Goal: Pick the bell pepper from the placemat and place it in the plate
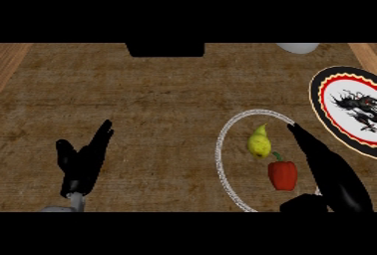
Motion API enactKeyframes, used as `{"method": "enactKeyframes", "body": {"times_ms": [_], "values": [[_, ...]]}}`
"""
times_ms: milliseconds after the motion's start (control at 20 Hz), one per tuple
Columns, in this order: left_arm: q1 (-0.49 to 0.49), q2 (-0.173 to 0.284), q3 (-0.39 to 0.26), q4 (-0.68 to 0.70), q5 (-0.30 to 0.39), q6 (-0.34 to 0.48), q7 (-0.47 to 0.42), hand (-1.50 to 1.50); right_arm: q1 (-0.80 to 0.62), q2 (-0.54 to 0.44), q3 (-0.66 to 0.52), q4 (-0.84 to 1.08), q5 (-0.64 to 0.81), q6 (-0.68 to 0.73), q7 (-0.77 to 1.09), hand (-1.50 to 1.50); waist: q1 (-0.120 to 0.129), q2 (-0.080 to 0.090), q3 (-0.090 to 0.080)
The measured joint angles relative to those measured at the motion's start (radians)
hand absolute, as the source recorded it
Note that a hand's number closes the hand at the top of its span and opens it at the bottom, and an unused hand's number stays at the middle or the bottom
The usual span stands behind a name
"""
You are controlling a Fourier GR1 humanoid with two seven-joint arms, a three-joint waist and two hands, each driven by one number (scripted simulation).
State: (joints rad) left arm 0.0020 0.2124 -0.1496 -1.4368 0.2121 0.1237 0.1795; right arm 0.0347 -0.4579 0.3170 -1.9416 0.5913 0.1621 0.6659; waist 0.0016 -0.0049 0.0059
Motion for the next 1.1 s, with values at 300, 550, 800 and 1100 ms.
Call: {"method": "enactKeyframes", "body": {"times_ms": [300,550,800,1100], "values": [[0.001,-0.017,0.008,-0.007,-0.025,-0.003,0.011,0.0,-0.019,0.036,-0.013,0.082,0.08,0.005,-0.014,-1.5,0.001,0.0,0.0],[-0.013,-0.035,0.024,0.0,-0.042,-0.007,0.022,0.0,-0.023,0.08,-0.015,0.159,0.123,0.004,-0.066,-1.5,0.001,0.0,0.0],[-0.003,-0.042,0.04,-0.007,-0.047,-0.028,0.017,0.0,-0.036,0.1,-0.032,0.23,0.144,0.024,-0.111,1.5,0.001,0.0,0.0],[0.004,-0.042,0.054,-0.011,-0.05,-0.047,0.023,0.0,-0.039,0.084,0.002,0.267,0.203,0.055,-0.178,1.5,0.001,-0.002,-0.002]]}}
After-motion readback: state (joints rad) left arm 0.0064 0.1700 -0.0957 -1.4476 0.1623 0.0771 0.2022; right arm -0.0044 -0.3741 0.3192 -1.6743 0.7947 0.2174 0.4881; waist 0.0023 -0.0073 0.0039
